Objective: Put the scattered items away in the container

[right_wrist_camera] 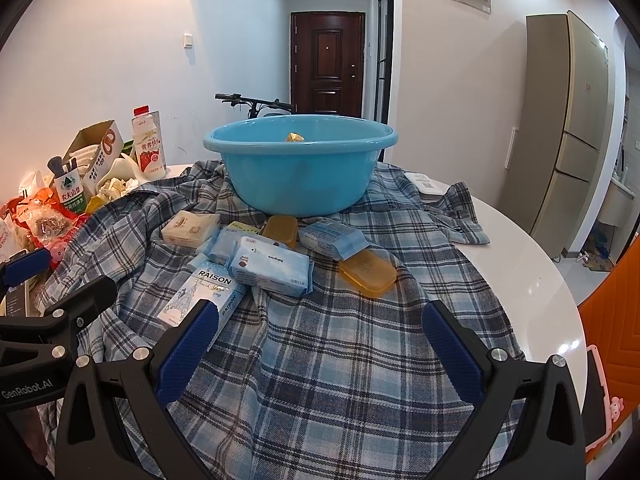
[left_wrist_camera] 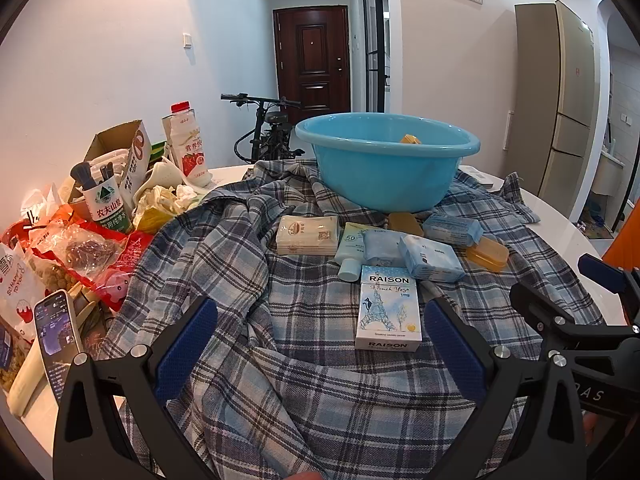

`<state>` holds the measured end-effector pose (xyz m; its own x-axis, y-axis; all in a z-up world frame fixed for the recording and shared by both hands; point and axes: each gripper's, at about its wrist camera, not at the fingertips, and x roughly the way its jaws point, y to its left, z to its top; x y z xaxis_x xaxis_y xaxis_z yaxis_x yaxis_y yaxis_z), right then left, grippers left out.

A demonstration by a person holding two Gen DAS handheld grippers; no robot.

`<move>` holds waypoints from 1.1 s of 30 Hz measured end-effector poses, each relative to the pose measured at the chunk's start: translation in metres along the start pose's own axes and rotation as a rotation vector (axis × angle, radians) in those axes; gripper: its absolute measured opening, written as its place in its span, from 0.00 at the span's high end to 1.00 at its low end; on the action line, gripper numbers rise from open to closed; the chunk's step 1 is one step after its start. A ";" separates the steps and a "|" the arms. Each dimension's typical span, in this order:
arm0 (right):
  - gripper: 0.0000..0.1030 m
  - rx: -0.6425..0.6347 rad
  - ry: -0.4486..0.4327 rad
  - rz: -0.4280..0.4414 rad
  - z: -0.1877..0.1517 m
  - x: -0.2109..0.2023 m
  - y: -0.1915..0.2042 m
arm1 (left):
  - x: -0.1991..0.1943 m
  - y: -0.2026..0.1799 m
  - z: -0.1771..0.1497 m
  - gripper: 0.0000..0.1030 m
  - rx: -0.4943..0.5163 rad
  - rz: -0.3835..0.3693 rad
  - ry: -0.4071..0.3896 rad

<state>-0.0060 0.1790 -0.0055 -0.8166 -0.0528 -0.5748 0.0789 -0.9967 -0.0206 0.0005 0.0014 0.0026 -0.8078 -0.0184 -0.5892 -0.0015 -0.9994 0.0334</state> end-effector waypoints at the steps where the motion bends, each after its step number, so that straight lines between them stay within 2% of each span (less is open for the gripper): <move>1: 0.00 0.000 0.001 0.000 0.000 0.000 0.000 | 0.000 0.000 0.000 0.00 -0.001 0.000 0.001; 23: 0.00 -0.005 0.024 0.000 -0.002 0.012 0.008 | 0.004 0.004 -0.004 0.00 -0.009 -0.009 0.005; 28: 0.00 0.001 0.040 0.028 -0.001 0.021 0.009 | 0.005 0.006 -0.003 0.00 -0.017 -0.008 0.005; 33: 0.00 0.035 0.096 0.103 0.007 0.048 0.007 | 0.005 0.010 -0.002 0.00 -0.030 -0.005 0.005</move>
<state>-0.0489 0.1687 -0.0271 -0.7465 -0.1503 -0.6482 0.1381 -0.9879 0.0701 -0.0024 -0.0085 -0.0022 -0.8051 -0.0134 -0.5930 0.0120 -0.9999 0.0064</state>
